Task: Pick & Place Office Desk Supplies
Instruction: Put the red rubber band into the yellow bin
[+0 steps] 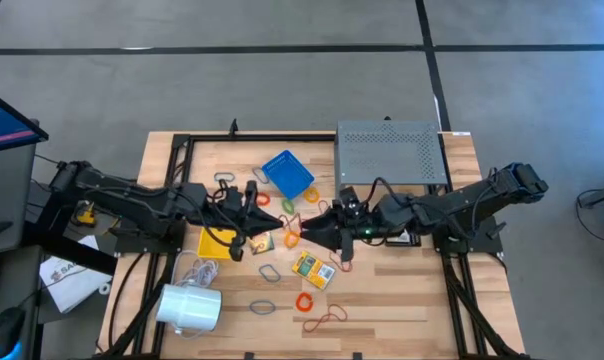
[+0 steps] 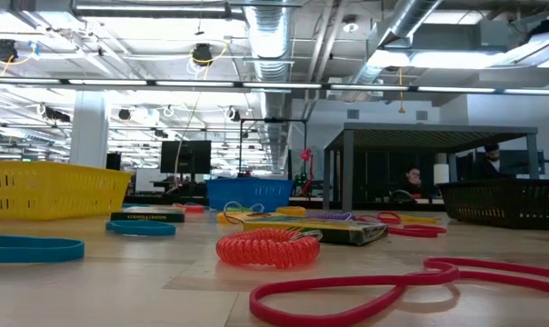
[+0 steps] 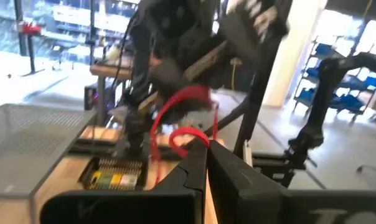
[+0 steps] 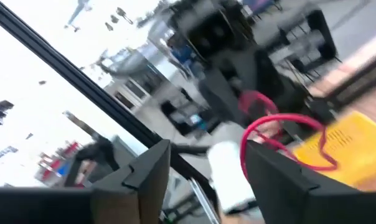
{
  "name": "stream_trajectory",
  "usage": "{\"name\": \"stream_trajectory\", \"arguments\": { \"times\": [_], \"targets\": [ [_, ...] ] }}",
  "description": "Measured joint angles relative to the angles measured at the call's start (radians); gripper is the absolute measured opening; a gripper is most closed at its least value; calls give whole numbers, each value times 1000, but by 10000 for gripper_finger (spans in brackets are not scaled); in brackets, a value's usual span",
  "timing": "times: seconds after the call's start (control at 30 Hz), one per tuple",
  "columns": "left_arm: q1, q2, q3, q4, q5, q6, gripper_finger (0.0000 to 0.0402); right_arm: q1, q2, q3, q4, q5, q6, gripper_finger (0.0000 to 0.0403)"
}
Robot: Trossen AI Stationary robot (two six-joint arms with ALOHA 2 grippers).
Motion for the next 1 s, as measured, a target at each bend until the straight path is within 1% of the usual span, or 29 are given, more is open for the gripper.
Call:
{"name": "stream_trajectory", "arguments": {
  "times": [0.13,0.43,0.63,0.7,0.8,1.0],
  "targets": [
    [0,-51,0,-83,-38,-1,0,-9,0,0,33,0,-1,204],
    [0,-141,0,-154,-66,-1,0,-13,0,0,64,0,-3,175],
    [-1,-200,0,-165,-80,-3,0,-13,0,0,155,-7,-7,162],
    [-1,-225,0,-192,-80,-3,0,-16,0,0,175,-7,-13,160],
    [-1,-254,0,-223,-89,-2,0,-26,0,0,178,-20,-13,160],
    [-1,-297,0,-217,-90,-2,0,-48,0,0,178,-37,4,160]
  ]
}}
